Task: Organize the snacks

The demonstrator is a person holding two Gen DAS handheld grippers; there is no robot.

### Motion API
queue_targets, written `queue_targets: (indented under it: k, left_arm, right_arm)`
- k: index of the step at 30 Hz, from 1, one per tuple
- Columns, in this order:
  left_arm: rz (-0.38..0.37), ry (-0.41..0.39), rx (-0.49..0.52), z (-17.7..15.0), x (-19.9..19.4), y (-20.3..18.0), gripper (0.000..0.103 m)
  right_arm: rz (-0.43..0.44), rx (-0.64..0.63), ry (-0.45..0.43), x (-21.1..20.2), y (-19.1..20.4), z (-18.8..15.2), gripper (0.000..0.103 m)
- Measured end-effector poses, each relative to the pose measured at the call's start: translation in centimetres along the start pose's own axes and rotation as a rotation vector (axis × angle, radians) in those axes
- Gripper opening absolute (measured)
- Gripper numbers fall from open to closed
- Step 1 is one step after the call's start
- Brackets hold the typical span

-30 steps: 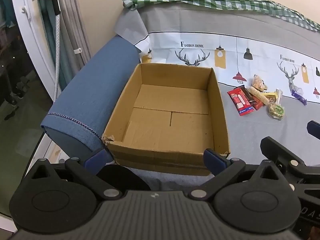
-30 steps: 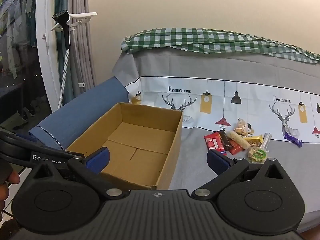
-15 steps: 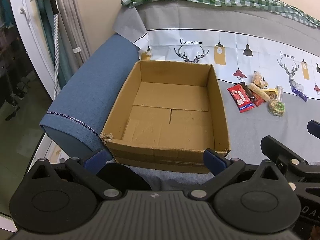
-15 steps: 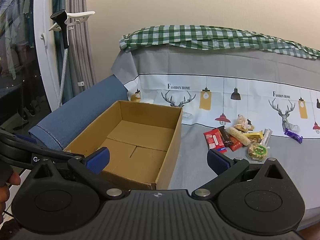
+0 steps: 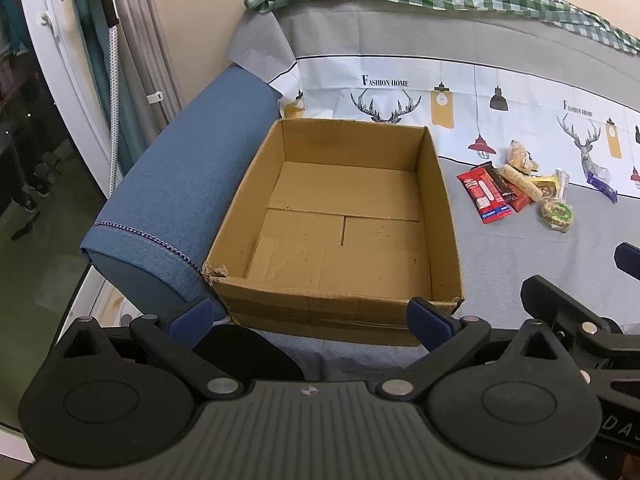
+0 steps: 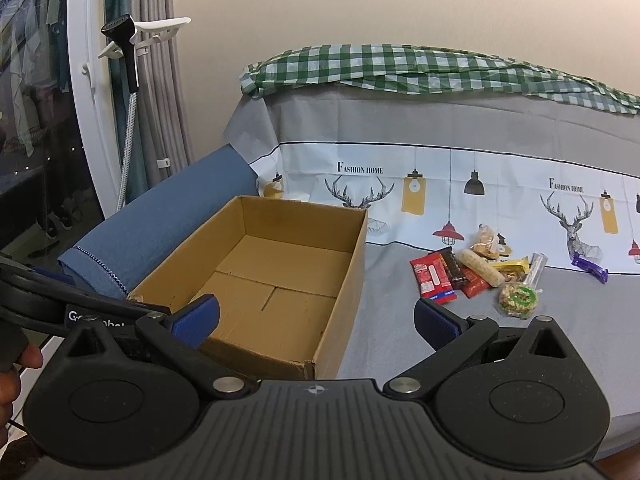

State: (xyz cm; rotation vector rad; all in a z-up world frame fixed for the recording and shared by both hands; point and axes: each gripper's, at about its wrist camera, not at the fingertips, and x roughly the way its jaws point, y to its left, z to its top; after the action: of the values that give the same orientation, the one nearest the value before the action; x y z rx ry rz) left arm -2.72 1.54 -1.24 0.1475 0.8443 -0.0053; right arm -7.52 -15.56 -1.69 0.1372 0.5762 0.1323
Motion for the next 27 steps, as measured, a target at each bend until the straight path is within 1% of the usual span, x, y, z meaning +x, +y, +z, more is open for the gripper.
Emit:
queue_targets:
  k: [5,15,19,27]
  left_arm:
    - [0.001,0.002,0.001,0.0,0.1,0.0,0.103]
    - [0.006,0.013,0.006,0.0,0.4,-0.3,0.103]
    - [0.008,0.025,0.009,0.1,0.5,-0.5,0.103]
    - [0.005,0.049,0.021,0.5,1.0,-1.1,0.103]
  right_arm:
    - [-0.008,0.003,0.004,0.4,0.6,0.2,0.103]
    - [-0.004,0.01,0.01,0.7,0.0,0.2,0.103]
    - [-0.009,0.018,0.01,1.0,0.4,0.1,0.103]
    - [0.001,0.048,0.018,1.5,-0.6,-0.1,0.103]
